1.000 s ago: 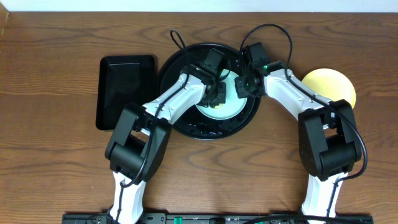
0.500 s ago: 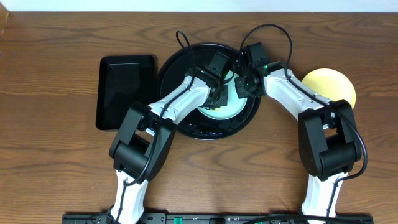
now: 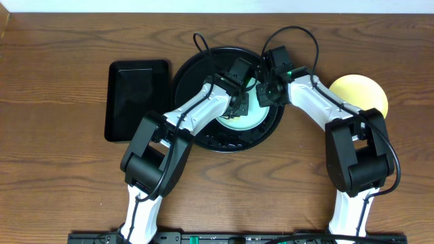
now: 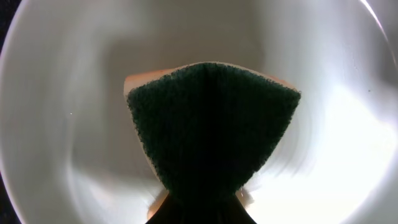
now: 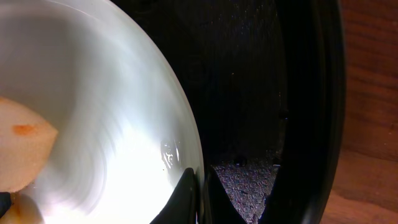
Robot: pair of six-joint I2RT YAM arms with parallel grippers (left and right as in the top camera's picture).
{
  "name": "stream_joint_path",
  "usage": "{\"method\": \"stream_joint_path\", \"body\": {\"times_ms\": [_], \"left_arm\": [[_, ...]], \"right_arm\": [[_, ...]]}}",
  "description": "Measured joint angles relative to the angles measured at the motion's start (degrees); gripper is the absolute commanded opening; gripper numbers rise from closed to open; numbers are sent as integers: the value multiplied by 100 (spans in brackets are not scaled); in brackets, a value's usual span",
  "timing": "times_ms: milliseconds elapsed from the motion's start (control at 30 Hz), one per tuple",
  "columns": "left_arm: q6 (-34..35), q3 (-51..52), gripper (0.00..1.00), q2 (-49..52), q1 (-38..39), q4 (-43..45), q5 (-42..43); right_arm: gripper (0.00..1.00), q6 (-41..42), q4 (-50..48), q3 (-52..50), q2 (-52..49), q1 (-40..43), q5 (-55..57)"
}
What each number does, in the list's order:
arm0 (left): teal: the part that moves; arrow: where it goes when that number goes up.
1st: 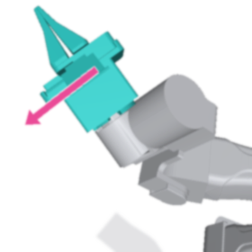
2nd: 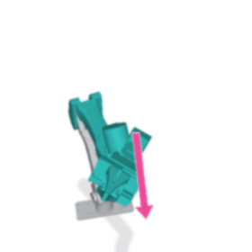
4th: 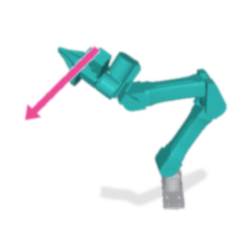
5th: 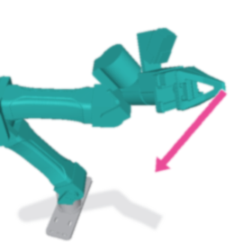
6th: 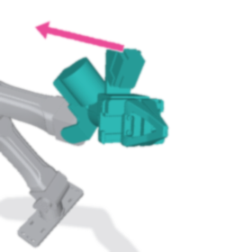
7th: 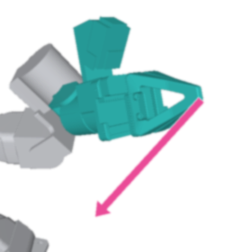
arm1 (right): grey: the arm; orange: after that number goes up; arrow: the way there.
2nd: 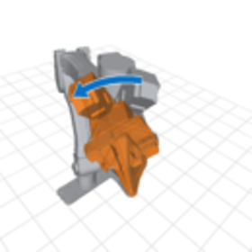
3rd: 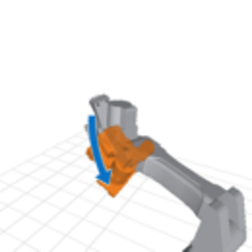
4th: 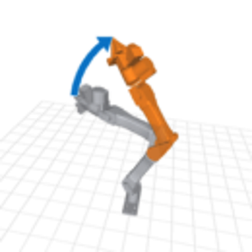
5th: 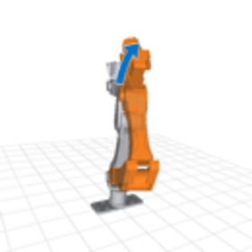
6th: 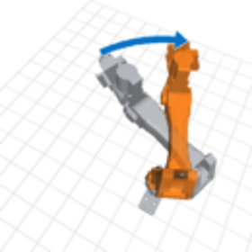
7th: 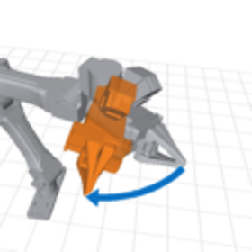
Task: Clean dirty plates on tray and stack at the side
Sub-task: 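Scrub the pale green plate with the sponge while right gripper holds it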
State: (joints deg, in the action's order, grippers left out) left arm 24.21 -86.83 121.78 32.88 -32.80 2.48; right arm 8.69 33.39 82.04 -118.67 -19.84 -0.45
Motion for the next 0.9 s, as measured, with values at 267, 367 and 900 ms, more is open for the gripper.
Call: {"method": "stream_joint_path", "body": {"times_ms": [267,367,900], "left_arm": [[0,0,8,28,2,131,-214],[0,0,8,28,0,142,-291],[0,35,8,39,-4,365,-474]], "right_arm": [[1,0,0,0,0,2,0],[1,0,0,0,0,2,0],[1,-2,0,0,0,0,0]]}}
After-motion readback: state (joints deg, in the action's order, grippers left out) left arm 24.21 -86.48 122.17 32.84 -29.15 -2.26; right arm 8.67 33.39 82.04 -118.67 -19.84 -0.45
